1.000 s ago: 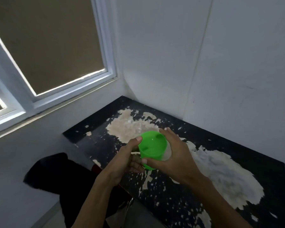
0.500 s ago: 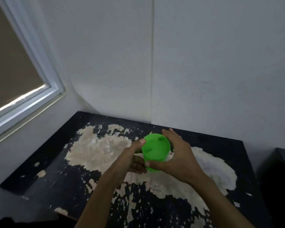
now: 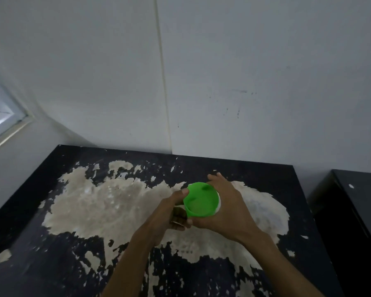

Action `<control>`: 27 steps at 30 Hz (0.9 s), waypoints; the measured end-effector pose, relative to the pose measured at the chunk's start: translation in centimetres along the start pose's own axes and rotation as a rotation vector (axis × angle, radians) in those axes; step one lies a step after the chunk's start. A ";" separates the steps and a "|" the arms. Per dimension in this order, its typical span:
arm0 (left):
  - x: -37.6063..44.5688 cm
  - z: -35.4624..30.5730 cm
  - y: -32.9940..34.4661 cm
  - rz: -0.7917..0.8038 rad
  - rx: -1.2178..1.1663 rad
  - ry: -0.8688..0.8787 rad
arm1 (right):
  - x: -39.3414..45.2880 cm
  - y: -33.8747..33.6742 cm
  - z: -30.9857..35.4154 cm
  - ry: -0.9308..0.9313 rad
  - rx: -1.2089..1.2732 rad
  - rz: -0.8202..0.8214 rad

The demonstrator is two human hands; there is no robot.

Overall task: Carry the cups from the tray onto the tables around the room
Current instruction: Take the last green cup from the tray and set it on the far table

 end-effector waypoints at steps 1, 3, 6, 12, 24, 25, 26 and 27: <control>0.6 0.3 -0.3 0.009 0.002 -0.024 | 0.1 0.5 -0.3 0.013 0.002 -0.001; 1.7 0.9 -1.0 0.031 0.008 -0.084 | 0.0 1.8 -1.0 0.038 0.003 -0.005; 3.3 2.2 -2.1 0.061 -0.006 -0.171 | 0.0 3.8 -2.0 0.073 0.019 -0.001; 5.9 4.6 -3.6 0.074 -0.085 -0.284 | -0.7 8.2 -4.4 0.169 0.121 -0.034; 7.4 7.3 -4.7 0.021 -0.112 -0.392 | -4.4 14.6 -9.5 0.293 0.263 -0.130; 7.4 7.4 -4.6 0.018 -0.114 -0.394 | -4.5 14.8 -9.5 0.290 0.270 -0.144; 7.4 7.5 -4.6 0.019 -0.116 -0.395 | -4.5 14.8 -9.5 0.289 0.271 -0.147; 7.4 7.6 -4.5 0.021 -0.118 -0.397 | -4.6 14.8 -9.6 0.286 0.264 -0.144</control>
Point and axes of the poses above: each hand's wrist, its own x-axis towards the middle knuckle, its own y-axis out of the palm, z = x × y, the point moved 1 cm from there along x, towards the middle knuckle, and after that the axes turned 9 degrees about -y, right-handed, at the moved point
